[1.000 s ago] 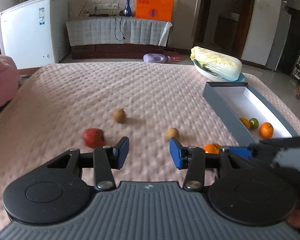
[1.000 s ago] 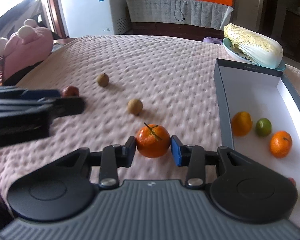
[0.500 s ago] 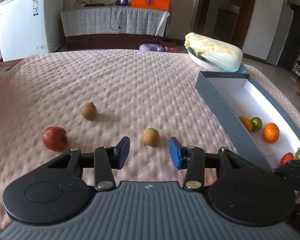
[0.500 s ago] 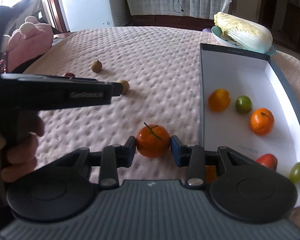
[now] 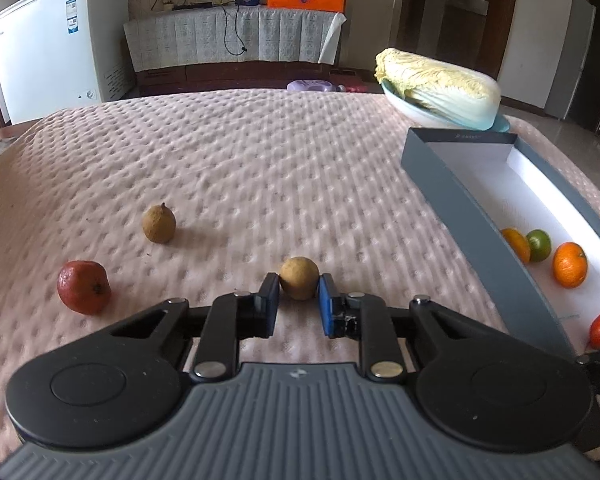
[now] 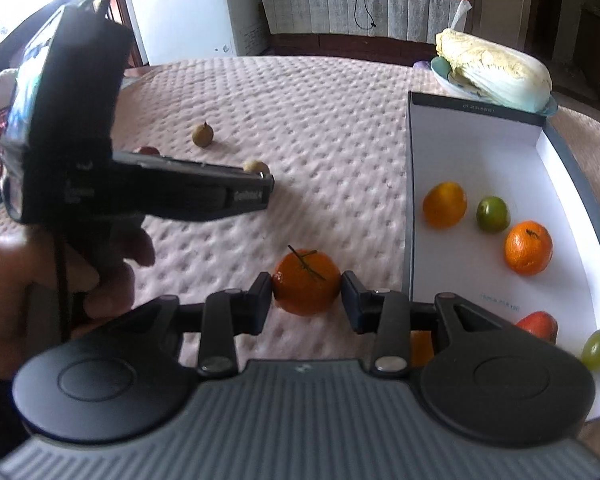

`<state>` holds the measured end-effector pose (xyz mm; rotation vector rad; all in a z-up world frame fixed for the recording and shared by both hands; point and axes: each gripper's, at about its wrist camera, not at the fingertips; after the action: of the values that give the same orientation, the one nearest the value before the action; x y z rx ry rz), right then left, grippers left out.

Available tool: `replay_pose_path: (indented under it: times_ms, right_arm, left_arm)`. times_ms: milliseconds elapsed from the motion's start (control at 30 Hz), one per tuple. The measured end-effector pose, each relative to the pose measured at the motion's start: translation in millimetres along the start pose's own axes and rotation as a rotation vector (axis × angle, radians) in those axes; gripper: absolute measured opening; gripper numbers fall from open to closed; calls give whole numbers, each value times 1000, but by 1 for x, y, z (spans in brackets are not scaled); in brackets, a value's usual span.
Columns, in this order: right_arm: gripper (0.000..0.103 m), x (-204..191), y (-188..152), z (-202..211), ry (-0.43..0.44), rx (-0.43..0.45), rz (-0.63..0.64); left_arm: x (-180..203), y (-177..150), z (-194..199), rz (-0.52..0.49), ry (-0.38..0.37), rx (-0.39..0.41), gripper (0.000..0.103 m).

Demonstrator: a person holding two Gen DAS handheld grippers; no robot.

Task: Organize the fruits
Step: 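Carry the brown fruit with the left gripper while the right gripper carries the tangerine toward the box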

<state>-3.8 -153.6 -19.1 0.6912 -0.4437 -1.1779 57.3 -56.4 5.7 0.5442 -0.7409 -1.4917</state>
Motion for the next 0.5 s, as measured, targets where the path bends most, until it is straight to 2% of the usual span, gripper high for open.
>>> replay_pose_path:
  times_ms: [500]
  right_arm:
    - [41, -10, 13, 15, 52, 101, -23]
  left_arm:
    - [-33, 6, 50, 8, 31, 65, 25]
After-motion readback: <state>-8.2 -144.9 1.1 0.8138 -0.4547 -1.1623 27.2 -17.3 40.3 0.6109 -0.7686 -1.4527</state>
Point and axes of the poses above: each gripper's, at about its wrist camera, not at the fingertips, and z roughly against the way its jaws point, x to its right, y to its top, and after that the axes turned 4 degrees about z, right-handed
